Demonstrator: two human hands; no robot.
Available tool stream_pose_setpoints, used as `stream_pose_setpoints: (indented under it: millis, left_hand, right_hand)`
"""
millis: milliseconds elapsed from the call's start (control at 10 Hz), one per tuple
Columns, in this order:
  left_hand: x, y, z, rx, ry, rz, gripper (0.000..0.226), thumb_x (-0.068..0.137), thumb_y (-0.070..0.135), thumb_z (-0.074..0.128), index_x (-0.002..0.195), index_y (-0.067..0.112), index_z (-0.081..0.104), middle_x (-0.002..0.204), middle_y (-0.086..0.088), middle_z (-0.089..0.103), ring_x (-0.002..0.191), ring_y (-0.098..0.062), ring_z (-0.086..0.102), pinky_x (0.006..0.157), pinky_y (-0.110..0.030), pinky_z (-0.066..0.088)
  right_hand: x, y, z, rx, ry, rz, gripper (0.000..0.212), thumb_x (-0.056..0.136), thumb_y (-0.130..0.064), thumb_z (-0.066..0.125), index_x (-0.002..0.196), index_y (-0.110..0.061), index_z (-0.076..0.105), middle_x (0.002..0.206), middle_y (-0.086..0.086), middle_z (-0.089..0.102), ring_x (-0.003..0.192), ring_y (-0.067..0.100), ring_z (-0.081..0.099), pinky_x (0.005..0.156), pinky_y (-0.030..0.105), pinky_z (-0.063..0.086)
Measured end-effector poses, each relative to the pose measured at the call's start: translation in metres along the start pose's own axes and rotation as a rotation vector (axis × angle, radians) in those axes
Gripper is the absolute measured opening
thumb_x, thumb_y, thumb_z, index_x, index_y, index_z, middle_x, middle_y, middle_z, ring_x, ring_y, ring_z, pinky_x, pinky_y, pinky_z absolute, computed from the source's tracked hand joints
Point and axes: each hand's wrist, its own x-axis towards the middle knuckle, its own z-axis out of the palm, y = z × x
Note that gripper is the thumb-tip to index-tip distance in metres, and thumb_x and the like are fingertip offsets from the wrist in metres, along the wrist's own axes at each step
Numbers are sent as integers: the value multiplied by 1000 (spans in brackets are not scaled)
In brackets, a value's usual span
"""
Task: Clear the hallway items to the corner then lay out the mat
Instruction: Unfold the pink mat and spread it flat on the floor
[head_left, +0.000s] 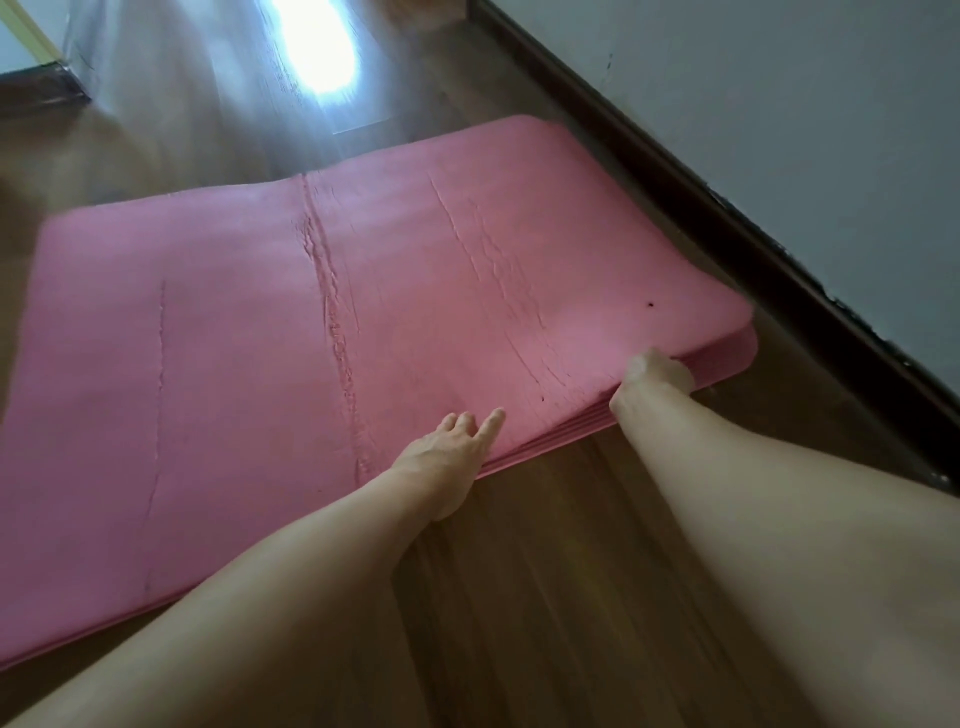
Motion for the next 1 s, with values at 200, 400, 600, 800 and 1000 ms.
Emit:
stream_pose_setpoints:
  millis: [200, 400, 600, 800, 1000]
  left_hand:
    - [3, -5, -36, 200, 232, 69, 76, 89, -6, 32, 150, 19, -5, 159, -11, 1, 146, -26, 2, 117, -35, 6]
    - [-1, -6, -88, 499, 629, 205, 77, 79, -7, 18, 143, 18, -16, 159, -7, -2, 144, -30, -9, 116, -42, -9]
    - [-8, -10, -121, 912, 720, 300, 58, 93, 11, 26, 149, 19, 15, 157, -1, 18, 144, -29, 11, 114, -47, -1]
    - [-15, -26, -127, 884, 487, 182, 49, 97, 10, 17, 144, -2, 27, 149, -18, 33, 143, -35, 16, 110, -42, -18]
    - [-40, -51, -126, 733, 474, 115, 46, 94, 4, 22, 136, -2, 38, 138, -18, 47, 131, -34, 38, 116, -44, -3]
  right_hand:
    - [-16, -17, -1, 17, 370, -246, 31, 96, -13, 42, 124, -14, 55, 108, 8, 63, 103, 21, 56, 76, 26, 44]
    - [-48, -9, 18, -54, 115, -525, 29, 98, -17, 35, 116, -23, 57, 108, 11, 66, 87, 28, 62, 72, 31, 48]
    - [-70, -12, 24, -320, 28, -885, 32, 90, -1, 43, 112, -17, 61, 121, 3, 61, 95, 33, 61, 78, 36, 48]
    - [-83, -12, 24, -401, -84, -808, 40, 88, 0, 41, 124, -17, 47, 125, 8, 55, 105, 33, 55, 85, 38, 44]
    - [-103, -20, 22, -181, -181, -825, 44, 97, -20, 46, 141, -13, 42, 145, 8, 43, 134, 23, 38, 112, 28, 24]
